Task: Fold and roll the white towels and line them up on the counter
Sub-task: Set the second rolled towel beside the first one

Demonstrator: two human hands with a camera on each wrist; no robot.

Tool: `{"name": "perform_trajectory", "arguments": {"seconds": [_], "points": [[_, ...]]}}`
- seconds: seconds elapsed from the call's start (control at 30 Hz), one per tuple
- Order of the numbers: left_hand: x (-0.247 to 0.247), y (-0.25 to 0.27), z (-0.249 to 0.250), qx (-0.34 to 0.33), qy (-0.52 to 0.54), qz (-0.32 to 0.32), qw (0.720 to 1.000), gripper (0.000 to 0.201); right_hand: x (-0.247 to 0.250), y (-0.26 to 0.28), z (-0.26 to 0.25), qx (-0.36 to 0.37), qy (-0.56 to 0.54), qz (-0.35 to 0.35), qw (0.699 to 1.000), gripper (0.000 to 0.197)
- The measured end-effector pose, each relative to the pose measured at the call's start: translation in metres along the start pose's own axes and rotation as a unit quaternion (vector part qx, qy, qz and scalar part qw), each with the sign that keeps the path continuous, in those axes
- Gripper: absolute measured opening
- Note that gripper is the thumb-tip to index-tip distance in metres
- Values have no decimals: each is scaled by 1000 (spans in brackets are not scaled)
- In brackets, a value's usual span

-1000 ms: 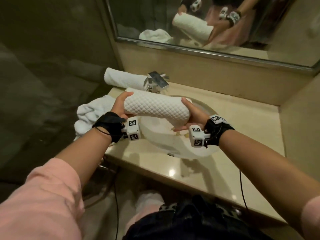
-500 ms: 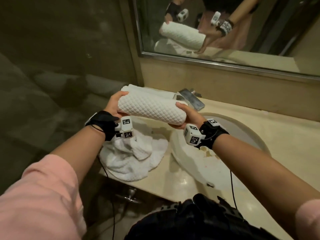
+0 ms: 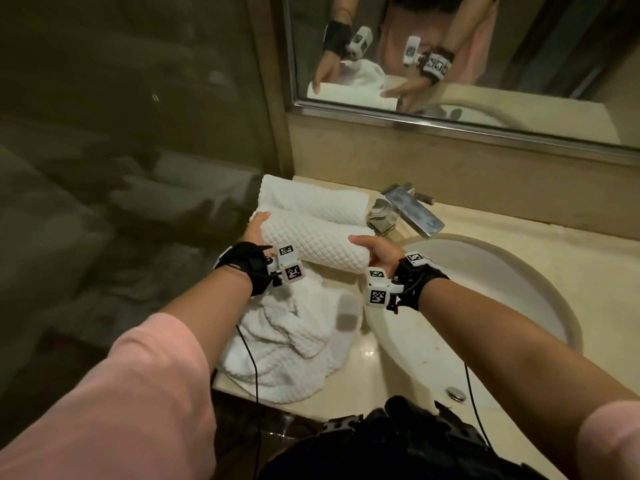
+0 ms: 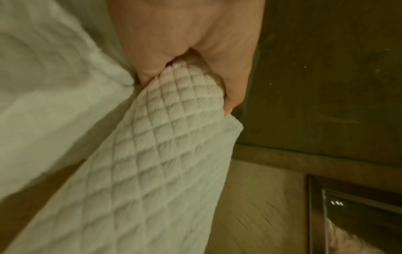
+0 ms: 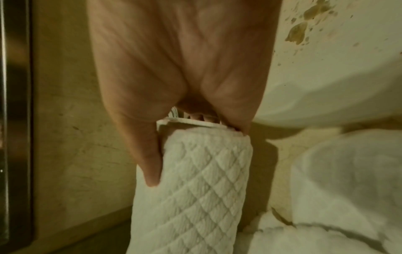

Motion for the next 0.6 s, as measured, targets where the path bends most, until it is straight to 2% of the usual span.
{"name": "perform_trajectory", "arguments": {"seconds": [0.03, 0.07, 0.13, 0.2, 0.23, 0.33, 0.37, 0.43, 0.53, 0.6], "points": [[10, -4, 0, 5, -22, 34, 999, 29, -3, 0, 2, -7, 25, 2, 1000, 48], [20, -10, -4, 21, -34, 62, 997, 46, -5, -2, 6, -18, 39, 3, 999, 46], [29, -24, -15, 49, -34, 61, 996, 73, -11, -4, 10, -27, 46, 5, 999, 43], [36, -31, -34, 94, -8, 66, 993, 81, -12, -11, 9, -22, 56, 15, 998, 49], [39, -31, -41, 117, -6, 79, 990, 83, -7, -20, 9, -18, 72, 29, 997, 59], [48, -36, -42, 127, -49, 123, 983, 85, 10, -66, 11, -9, 108, 35, 993, 104], [50, -37, -42, 130, -68, 135, 980, 85, 9, -65, 8, -5, 120, 44, 992, 111], [52, -35, -38, 121, -115, 143, 975, 85, 8, -62, 8, -9, 137, 54, 989, 104], [59, -37, -39, 118, -170, 153, 966, 87, -2, -33, 4, 0, 156, 67, 986, 73], [65, -47, -41, 116, -191, 165, 960, 98, -5, -23, 2, 11, 131, 70, 989, 56]]}}
Point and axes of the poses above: each hand's wrist, its own y-axis away from the middle knuckle, its own x-axis out of the back of the hand, z = x × y, the point moved 10 cm from there along -y, towards the middle knuckle, and after that the axes turned 7 degrees about -y, right-handed, at the moved point
